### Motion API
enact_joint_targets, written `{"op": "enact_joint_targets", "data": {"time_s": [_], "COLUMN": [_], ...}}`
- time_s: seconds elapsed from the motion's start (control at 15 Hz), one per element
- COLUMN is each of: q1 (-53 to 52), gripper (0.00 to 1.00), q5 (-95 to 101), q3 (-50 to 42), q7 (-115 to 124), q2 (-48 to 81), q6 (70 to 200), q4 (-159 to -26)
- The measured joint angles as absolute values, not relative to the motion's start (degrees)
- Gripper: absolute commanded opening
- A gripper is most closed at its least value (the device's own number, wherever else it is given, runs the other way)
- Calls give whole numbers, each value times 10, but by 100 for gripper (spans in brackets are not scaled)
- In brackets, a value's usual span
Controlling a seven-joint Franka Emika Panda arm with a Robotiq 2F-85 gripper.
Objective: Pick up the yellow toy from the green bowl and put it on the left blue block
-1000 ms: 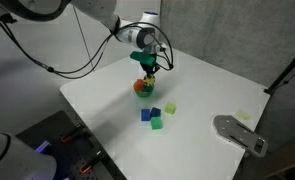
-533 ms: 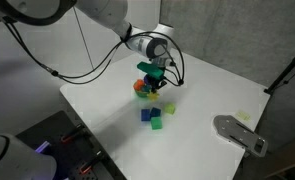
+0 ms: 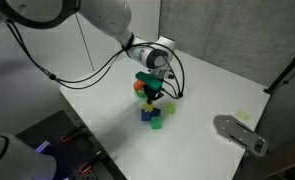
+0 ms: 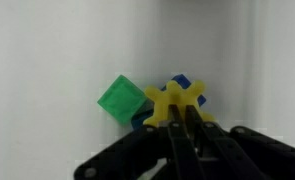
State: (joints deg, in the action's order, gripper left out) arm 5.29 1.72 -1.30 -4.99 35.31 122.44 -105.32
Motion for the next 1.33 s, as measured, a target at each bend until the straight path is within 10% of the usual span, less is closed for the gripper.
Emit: {"op": "enact_joint_targets", "data": {"time_s": [1.33], "q1": [6], "gripper": [4], "q5": [63], "q3": [-27], "q7": [-44], "q2": [358], "q6": [1322], "q4": [-1120]}}
